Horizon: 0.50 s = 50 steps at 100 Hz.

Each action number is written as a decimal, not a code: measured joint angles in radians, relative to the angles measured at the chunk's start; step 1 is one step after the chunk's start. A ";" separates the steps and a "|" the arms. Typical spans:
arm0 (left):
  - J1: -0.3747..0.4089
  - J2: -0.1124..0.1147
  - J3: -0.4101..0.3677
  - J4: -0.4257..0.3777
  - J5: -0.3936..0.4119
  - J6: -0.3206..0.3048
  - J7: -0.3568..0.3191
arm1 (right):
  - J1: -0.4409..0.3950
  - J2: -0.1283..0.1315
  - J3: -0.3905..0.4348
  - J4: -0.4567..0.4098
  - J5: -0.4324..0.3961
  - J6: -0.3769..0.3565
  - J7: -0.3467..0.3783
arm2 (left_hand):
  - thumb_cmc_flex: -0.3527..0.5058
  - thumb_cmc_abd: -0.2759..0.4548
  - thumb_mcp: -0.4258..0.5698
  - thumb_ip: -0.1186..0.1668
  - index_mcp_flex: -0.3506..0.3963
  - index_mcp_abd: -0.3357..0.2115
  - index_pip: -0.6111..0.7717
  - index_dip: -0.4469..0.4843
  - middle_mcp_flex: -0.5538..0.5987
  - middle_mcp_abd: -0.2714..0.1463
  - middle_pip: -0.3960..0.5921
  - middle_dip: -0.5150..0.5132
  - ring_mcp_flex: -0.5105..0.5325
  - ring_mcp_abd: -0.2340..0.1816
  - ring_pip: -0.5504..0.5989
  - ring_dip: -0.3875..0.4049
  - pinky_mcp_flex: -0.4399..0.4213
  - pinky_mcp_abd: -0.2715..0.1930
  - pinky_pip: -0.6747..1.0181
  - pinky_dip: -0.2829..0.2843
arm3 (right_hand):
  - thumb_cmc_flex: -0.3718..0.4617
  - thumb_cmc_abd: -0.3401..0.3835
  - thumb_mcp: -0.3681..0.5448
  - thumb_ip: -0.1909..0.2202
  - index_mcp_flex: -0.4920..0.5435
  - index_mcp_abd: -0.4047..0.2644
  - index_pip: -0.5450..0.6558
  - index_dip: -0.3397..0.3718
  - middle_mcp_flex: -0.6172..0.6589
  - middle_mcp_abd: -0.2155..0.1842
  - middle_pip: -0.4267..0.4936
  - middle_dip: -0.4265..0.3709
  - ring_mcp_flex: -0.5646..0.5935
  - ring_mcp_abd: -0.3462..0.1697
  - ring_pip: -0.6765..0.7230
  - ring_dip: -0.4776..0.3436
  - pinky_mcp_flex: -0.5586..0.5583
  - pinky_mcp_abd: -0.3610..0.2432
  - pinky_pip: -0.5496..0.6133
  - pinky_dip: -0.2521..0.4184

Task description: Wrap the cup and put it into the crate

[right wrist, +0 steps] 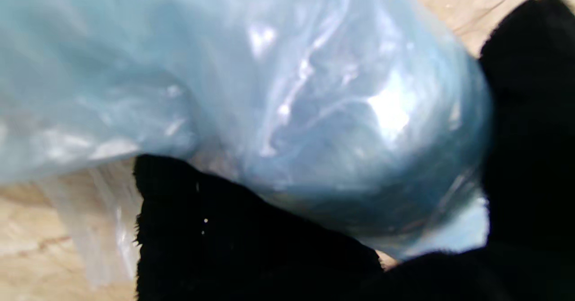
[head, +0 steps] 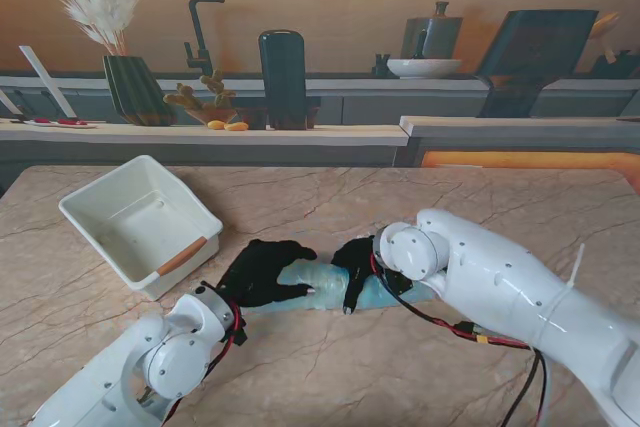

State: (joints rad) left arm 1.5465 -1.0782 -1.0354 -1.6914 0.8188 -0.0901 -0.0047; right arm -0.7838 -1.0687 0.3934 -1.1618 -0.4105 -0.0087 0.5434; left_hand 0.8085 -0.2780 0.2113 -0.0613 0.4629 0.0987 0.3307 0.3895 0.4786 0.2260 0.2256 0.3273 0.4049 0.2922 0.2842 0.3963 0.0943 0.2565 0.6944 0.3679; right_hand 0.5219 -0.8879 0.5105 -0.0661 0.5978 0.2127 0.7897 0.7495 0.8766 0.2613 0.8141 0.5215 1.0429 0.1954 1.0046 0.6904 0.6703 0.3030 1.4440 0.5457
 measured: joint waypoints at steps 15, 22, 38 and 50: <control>-0.056 0.034 0.093 0.001 0.216 -0.008 -0.066 | -0.009 0.008 0.045 0.018 0.150 0.097 0.119 | -0.065 -0.060 0.119 0.000 -0.053 -0.024 -0.019 -0.016 -0.037 -0.014 -0.019 -0.007 -0.040 -0.022 -0.028 -0.015 -0.009 0.000 -0.052 -0.002 | 0.000 -0.016 -0.002 0.000 0.019 0.000 0.005 0.031 0.001 0.020 0.031 0.047 -0.001 -0.002 0.089 0.041 -0.031 0.000 0.030 0.036; -0.094 0.045 0.135 0.009 0.246 -0.002 -0.095 | -0.004 0.014 0.042 0.028 0.176 0.100 0.142 | -0.072 -0.081 0.156 0.000 -0.121 -0.030 -0.063 -0.028 -0.066 -0.027 -0.030 -0.034 -0.041 -0.038 -0.041 -0.025 -0.011 0.000 -0.071 -0.002 | -0.001 -0.017 -0.015 0.000 0.019 -0.008 0.011 0.059 0.001 0.021 0.045 0.053 -0.001 -0.003 0.111 0.053 -0.063 0.000 0.030 0.044; -0.183 0.055 0.223 0.028 0.318 0.062 -0.145 | 0.034 0.017 0.007 0.057 0.209 0.099 0.179 | -0.090 -0.119 0.242 0.000 -0.197 -0.116 -0.114 -0.040 -0.023 -0.091 -0.043 -0.063 0.065 -0.084 -0.020 -0.027 0.040 0.013 -0.031 0.036 | -0.001 -0.016 -0.015 0.000 0.021 -0.026 -0.011 0.057 0.000 0.014 0.029 0.062 -0.030 -0.004 0.109 0.061 -0.150 -0.020 -0.068 0.056; -0.239 0.049 0.273 0.064 0.314 0.094 -0.125 | 0.026 0.017 0.027 0.063 0.218 0.103 0.189 | -0.110 -0.126 0.303 0.000 -0.139 -0.120 -0.099 0.010 0.089 -0.103 -0.044 -0.050 0.200 -0.088 0.065 0.008 0.101 0.013 0.110 0.069 | -0.001 0.008 -0.018 0.061 0.012 -0.028 -0.035 0.068 -0.025 0.007 0.029 0.058 -0.120 0.000 -0.044 0.067 -0.238 -0.080 -0.283 0.140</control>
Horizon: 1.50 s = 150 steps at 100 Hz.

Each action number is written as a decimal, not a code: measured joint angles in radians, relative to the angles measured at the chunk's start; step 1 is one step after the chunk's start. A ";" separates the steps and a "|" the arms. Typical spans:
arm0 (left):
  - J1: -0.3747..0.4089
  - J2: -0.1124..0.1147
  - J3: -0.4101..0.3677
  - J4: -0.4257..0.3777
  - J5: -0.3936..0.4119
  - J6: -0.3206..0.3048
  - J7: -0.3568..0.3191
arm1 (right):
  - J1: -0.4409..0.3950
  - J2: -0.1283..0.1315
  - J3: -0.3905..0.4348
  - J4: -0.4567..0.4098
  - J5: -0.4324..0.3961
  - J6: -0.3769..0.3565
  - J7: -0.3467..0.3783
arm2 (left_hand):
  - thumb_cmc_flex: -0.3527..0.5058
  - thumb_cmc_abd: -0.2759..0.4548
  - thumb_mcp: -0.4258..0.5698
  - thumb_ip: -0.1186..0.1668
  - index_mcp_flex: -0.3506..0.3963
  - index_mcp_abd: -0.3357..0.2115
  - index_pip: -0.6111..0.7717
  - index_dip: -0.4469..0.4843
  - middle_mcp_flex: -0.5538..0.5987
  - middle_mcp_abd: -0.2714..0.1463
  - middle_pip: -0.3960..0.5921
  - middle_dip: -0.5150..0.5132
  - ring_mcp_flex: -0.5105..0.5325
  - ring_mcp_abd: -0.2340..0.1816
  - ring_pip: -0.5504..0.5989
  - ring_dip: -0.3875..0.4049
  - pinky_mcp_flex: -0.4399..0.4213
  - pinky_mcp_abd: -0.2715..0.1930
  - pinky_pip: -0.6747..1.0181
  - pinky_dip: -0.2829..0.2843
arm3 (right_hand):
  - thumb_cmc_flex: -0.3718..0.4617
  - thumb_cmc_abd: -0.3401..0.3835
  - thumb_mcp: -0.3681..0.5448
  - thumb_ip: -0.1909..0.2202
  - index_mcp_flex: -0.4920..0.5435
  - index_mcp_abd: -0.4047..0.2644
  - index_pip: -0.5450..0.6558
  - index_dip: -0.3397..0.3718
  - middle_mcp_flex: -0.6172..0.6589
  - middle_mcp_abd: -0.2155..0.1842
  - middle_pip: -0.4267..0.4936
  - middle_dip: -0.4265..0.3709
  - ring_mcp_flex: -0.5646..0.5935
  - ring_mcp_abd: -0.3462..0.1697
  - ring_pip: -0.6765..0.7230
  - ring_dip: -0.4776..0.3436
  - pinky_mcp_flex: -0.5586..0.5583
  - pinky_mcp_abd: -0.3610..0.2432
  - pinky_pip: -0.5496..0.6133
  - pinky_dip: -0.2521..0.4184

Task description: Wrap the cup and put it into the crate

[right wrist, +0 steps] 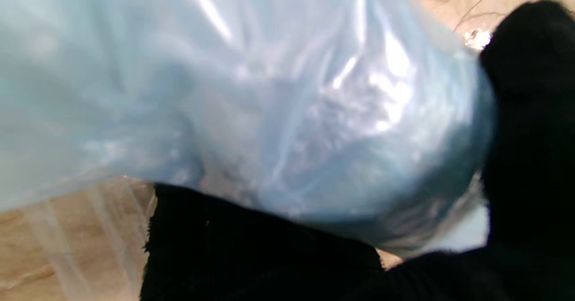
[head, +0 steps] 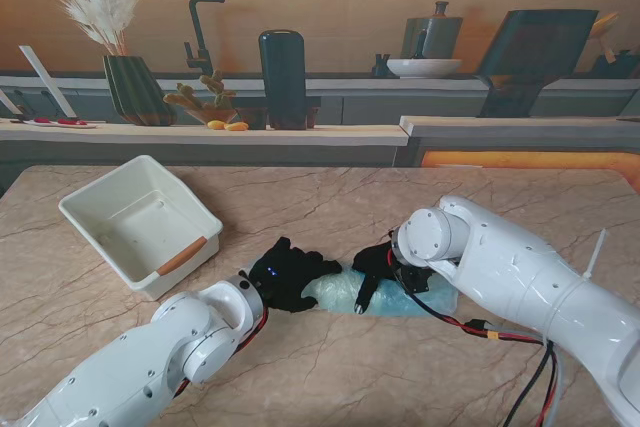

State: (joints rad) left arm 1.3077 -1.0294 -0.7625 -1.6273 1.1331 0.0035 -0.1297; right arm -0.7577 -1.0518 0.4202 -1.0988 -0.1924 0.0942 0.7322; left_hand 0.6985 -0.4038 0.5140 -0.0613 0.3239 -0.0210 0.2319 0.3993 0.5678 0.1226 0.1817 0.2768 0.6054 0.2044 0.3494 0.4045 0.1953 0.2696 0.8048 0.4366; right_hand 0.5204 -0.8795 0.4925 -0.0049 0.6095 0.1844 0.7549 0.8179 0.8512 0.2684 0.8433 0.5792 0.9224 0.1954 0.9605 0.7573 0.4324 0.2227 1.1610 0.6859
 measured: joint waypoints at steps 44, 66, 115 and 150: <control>-0.100 -0.024 0.037 0.070 -0.221 0.124 -0.075 | -0.352 0.031 0.468 -0.218 -0.371 -0.116 -0.195 | 0.021 -0.053 -0.047 -0.102 0.110 0.069 0.000 -0.003 0.193 0.013 0.035 0.028 0.201 0.008 0.270 0.037 0.184 -0.023 0.231 0.051 | -0.172 0.345 0.055 -0.005 -0.258 -0.151 -0.346 -0.178 -0.429 -0.039 -0.382 -0.196 -0.402 -0.015 -0.658 -0.242 -0.276 0.029 -0.596 0.053; -0.109 -0.031 0.036 0.099 -0.263 0.156 -0.070 | -0.565 0.011 0.664 -0.284 -0.579 -0.330 -0.527 | 0.033 -0.081 -0.084 -0.120 0.110 0.075 0.000 -0.029 0.198 -0.014 0.035 0.028 0.207 0.010 0.264 0.038 0.185 -0.034 0.205 0.038 | -0.177 0.343 0.108 -0.003 -0.270 -0.144 -0.376 -0.193 -0.446 -0.034 -0.401 -0.204 -0.415 -0.010 -0.727 -0.273 -0.280 0.040 -0.623 0.075; -0.180 -0.032 0.066 0.138 -0.475 0.220 -0.141 | -0.692 0.013 0.774 -0.361 -0.963 -0.632 -1.035 | 0.061 -0.042 -0.166 -0.120 0.109 0.134 0.000 -0.029 0.180 0.022 0.050 0.051 0.095 0.031 0.153 0.038 0.083 -0.036 0.096 0.009 | -0.187 0.339 0.132 -0.002 -0.309 -0.203 -0.283 -0.180 -0.472 -0.066 -0.355 -0.204 -0.413 -0.057 -0.730 -0.285 -0.253 0.039 -0.651 0.076; -0.253 -0.035 0.087 0.182 -0.685 0.305 -0.251 | -0.627 0.061 0.631 -0.316 -1.098 -0.603 -1.070 | 0.108 0.001 -0.282 -0.120 0.086 0.137 -0.018 0.011 0.137 0.027 0.065 0.052 0.031 0.042 0.103 0.038 0.030 -0.047 0.027 -0.014 | -0.185 0.321 0.153 -0.002 -0.385 -0.207 -0.271 -0.192 -0.534 -0.081 -0.337 -0.208 -0.443 -0.064 -0.733 -0.313 -0.253 0.035 -0.675 0.075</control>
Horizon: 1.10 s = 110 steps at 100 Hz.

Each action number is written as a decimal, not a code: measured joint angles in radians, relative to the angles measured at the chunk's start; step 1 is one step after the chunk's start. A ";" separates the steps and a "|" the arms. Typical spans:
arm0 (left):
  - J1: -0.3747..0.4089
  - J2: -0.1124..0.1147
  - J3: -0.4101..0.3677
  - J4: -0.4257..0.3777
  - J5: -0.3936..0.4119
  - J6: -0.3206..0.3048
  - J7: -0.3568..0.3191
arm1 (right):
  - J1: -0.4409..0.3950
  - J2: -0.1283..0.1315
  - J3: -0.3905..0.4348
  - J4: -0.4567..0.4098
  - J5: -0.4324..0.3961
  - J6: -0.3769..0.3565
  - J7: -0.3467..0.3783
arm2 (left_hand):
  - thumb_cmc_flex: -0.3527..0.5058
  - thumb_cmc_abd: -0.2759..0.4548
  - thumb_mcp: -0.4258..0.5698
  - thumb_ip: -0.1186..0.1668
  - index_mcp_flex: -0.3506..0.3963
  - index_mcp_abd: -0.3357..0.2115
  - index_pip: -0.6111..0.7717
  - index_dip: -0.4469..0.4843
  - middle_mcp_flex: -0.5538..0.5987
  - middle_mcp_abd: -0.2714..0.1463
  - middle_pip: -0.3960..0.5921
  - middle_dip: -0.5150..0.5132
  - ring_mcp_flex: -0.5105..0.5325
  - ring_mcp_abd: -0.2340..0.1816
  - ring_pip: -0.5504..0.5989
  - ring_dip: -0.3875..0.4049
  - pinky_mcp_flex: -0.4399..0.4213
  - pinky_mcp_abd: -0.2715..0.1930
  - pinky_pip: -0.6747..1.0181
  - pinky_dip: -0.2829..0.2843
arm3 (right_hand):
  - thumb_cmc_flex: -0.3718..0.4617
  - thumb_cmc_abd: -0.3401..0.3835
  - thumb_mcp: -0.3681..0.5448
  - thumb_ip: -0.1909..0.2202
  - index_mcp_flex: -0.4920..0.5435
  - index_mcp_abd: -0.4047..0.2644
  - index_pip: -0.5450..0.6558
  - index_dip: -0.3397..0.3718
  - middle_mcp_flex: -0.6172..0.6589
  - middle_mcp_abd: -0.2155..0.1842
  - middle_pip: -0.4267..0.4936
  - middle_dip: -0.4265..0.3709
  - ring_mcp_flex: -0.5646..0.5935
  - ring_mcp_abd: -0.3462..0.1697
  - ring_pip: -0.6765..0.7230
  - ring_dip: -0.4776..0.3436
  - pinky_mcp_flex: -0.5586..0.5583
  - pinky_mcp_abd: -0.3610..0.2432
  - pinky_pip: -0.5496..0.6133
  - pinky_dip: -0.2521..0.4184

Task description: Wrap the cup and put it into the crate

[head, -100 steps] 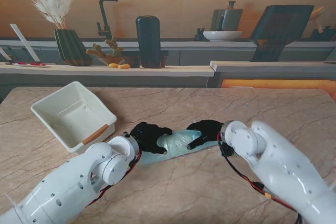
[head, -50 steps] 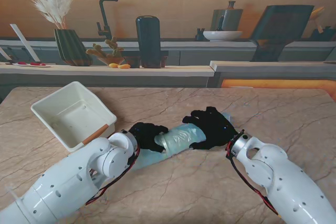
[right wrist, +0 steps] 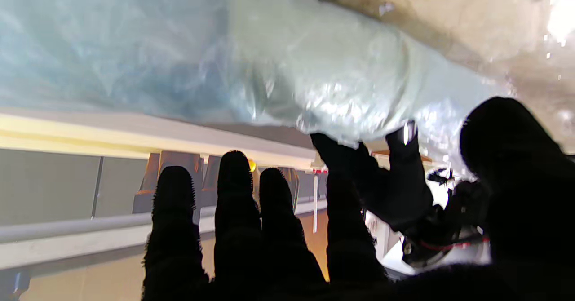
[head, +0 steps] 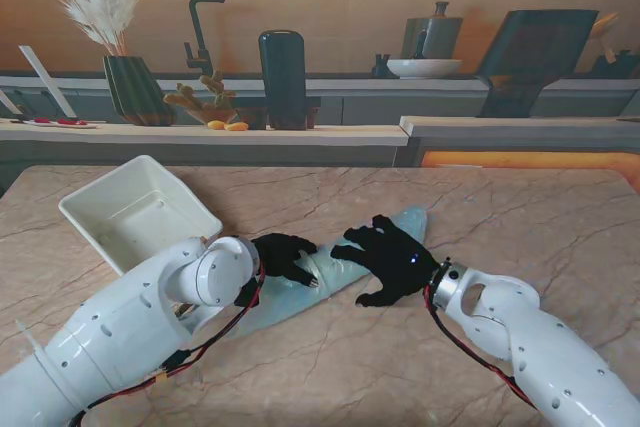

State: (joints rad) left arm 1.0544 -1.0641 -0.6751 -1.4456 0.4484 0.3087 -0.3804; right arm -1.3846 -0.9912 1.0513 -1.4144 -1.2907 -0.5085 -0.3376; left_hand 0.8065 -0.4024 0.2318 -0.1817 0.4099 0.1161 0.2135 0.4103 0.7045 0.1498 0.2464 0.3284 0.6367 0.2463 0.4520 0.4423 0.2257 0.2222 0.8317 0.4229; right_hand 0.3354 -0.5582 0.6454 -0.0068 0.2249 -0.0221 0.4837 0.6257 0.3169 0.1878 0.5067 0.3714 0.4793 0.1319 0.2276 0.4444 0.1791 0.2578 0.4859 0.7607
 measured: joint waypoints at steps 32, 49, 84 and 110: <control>-0.037 -0.028 0.010 0.095 -0.121 -0.003 0.004 | 0.230 0.015 -0.315 0.151 0.060 0.142 0.050 | -0.079 0.047 -0.105 0.000 0.000 -0.047 0.004 0.035 -0.017 0.034 0.002 -0.010 -0.031 0.002 -0.027 0.000 -0.031 -0.007 -0.036 -0.012 | 0.031 -0.009 0.022 0.001 -0.136 0.171 -0.077 -0.023 -0.062 0.027 0.025 -0.022 -0.041 0.025 -0.010 -0.023 -0.014 0.001 -0.014 -0.014; -0.025 -0.040 -0.033 0.129 -0.177 -0.028 0.001 | 0.409 -0.009 -0.525 0.249 0.228 0.188 0.155 | -0.094 0.121 -0.104 0.022 0.040 0.055 0.038 0.013 -0.072 0.046 0.005 -0.008 -0.077 0.008 -0.045 0.004 -0.065 -0.011 -0.064 -0.023 | 0.100 -0.031 0.098 0.004 -0.182 0.201 -0.119 -0.019 -0.080 0.032 0.057 -0.024 -0.069 0.027 -0.025 -0.028 -0.006 0.001 -0.014 -0.023; 0.244 -0.039 -0.269 -0.056 0.042 -0.147 0.178 | 0.663 -0.120 -0.811 0.403 0.551 0.251 0.368 | -0.031 0.108 0.007 0.096 0.044 0.115 0.031 -0.039 -0.140 0.065 0.007 -0.009 -0.123 0.031 -0.062 -0.008 -0.086 0.003 -0.074 -0.031 | 0.210 -0.163 0.232 0.174 -0.132 0.207 -0.021 -0.035 -0.019 0.041 0.208 0.020 -0.037 0.023 0.176 0.116 0.084 -0.004 0.071 -0.034; 0.359 -0.017 -0.324 -0.197 0.239 -0.310 0.254 | 0.695 -0.152 -0.782 0.426 0.763 0.269 0.604 | -0.041 0.104 0.006 0.095 0.067 0.008 0.057 -0.022 -0.178 0.065 -0.015 -0.009 -0.165 0.032 -0.119 -0.018 -0.092 0.018 -0.108 -0.045 | 0.244 -0.308 0.342 -0.038 -0.013 0.206 0.024 -0.050 0.124 0.060 0.234 0.052 0.050 0.056 0.259 0.207 0.189 0.020 0.147 -0.087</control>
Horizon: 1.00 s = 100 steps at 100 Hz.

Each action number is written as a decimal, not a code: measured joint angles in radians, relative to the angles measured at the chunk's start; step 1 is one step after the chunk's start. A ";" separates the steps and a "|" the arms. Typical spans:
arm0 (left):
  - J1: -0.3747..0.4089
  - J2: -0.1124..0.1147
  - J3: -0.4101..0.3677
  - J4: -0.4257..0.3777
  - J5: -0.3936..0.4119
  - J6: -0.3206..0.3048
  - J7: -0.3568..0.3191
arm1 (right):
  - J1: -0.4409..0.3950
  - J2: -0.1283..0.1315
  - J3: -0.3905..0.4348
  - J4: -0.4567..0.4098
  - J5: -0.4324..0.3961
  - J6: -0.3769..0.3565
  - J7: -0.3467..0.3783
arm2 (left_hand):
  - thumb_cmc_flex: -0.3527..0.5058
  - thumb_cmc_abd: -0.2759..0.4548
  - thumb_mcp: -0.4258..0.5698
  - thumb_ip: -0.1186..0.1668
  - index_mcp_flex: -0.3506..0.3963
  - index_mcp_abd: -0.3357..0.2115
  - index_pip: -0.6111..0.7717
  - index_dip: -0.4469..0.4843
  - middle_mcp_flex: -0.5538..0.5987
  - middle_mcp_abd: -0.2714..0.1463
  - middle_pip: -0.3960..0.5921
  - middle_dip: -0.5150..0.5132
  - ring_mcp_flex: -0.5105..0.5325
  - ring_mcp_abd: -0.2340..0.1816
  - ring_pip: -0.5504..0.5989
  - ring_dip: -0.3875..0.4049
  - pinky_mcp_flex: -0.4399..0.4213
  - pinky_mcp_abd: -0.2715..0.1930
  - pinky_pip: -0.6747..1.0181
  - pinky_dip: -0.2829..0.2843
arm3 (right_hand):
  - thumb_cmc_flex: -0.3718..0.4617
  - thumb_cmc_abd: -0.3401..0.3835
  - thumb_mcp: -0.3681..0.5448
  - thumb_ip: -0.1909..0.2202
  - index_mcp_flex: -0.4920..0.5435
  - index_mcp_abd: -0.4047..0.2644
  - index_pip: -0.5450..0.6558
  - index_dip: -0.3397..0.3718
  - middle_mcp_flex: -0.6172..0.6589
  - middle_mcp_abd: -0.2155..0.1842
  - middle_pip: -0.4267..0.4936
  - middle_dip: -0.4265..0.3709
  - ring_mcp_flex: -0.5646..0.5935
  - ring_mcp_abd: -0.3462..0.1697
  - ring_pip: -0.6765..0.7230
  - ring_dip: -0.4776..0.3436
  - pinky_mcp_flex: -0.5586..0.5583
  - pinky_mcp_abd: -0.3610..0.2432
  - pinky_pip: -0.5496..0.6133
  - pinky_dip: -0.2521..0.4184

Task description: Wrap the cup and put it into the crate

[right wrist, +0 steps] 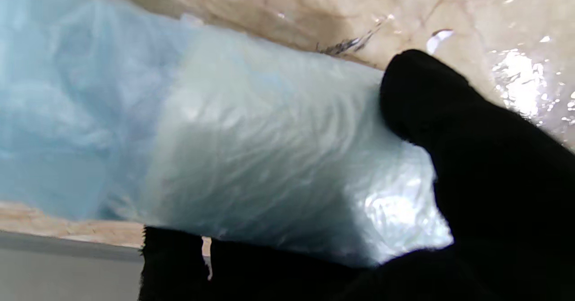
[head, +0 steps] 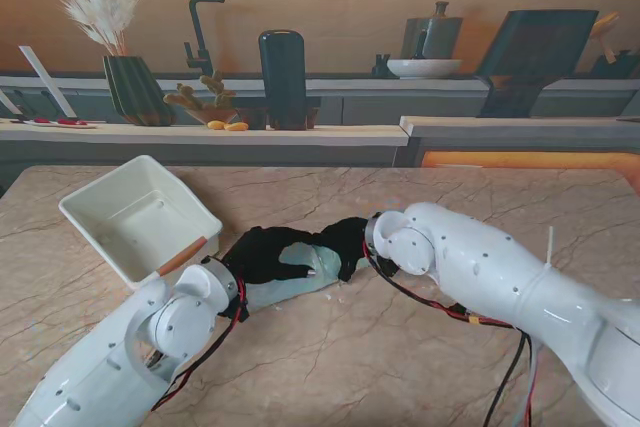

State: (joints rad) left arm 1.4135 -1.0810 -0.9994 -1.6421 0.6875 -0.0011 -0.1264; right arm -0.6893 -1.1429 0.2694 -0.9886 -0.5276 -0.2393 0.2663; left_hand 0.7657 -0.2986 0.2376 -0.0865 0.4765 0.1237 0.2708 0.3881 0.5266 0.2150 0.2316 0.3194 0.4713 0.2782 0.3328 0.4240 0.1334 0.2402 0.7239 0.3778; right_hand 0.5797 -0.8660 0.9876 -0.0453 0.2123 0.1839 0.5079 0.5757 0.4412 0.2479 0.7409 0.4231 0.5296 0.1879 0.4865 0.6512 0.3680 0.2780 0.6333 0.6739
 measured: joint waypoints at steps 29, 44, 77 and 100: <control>-0.002 0.023 0.084 -0.007 0.194 -0.044 0.056 | -0.032 0.015 0.071 -0.023 0.264 0.100 0.222 | -0.001 -0.016 0.000 0.000 -0.056 -0.009 0.005 -0.001 -0.069 -0.001 -0.026 0.001 -0.065 0.000 -0.052 -0.026 -0.033 0.037 -0.059 -0.020 | -0.019 -0.037 -0.186 -0.024 0.040 0.006 0.053 -0.021 0.014 0.038 0.229 0.123 0.082 0.046 0.336 0.053 0.070 -0.016 0.513 -0.075; -0.056 0.023 0.159 0.056 0.182 -0.057 0.060 | -0.010 0.009 0.060 0.009 0.346 0.099 0.294 | -0.020 -0.043 0.105 0.000 -0.080 -0.011 0.005 -0.003 -0.103 0.000 -0.037 -0.003 -0.071 -0.003 -0.079 -0.026 -0.033 0.035 -0.082 0.000 | -0.019 -0.037 -0.197 -0.025 0.014 -0.014 0.017 -0.041 0.010 0.042 0.255 0.144 0.096 0.046 0.347 0.039 0.073 -0.040 0.550 -0.076; -0.198 0.022 0.322 0.158 0.245 -0.011 0.099 | 0.005 -0.024 0.098 0.100 0.497 0.167 0.424 | -0.067 -0.088 0.287 0.000 -0.225 -0.008 -0.014 0.020 -0.079 -0.011 -0.022 0.005 -0.039 -0.020 -0.044 -0.005 -0.005 0.031 -0.036 0.049 | -0.028 0.028 -0.262 0.072 -0.006 -0.073 -0.081 -0.048 0.029 0.016 0.230 0.149 0.097 0.039 0.365 -0.015 0.058 -0.064 0.534 0.046; -0.302 0.015 0.391 0.180 0.172 0.020 -0.008 | -0.149 0.053 0.277 -0.074 0.313 0.149 0.321 | -0.037 -0.143 0.360 -0.001 -0.172 -0.038 0.002 0.097 0.013 -0.022 -0.024 0.046 0.044 -0.025 -0.001 0.026 0.052 0.022 0.082 0.057 | -0.127 0.204 -0.351 0.061 0.046 -0.007 -0.111 -0.002 0.028 -0.047 0.104 0.080 0.098 -0.044 0.264 0.001 -0.128 -0.078 0.320 0.084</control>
State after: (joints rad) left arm 1.1112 -1.0663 -0.6082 -1.4619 0.8593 0.0186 -0.1344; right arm -0.8384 -1.0903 0.5465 -1.0626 -0.2151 -0.0901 0.5869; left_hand 0.7291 -0.4412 0.5979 -0.0877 0.3043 0.0859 0.2730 0.4856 0.5392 0.1933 0.2074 0.3651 0.5152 0.2531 0.3320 0.4498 0.1853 0.2624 0.8056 0.4350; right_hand 0.4525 -0.6624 0.6364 0.0155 0.2587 0.1769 0.3966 0.5738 0.4692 0.2007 0.8446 0.5028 0.6280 0.1436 0.7502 0.6522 0.2403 0.2000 0.9534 0.7576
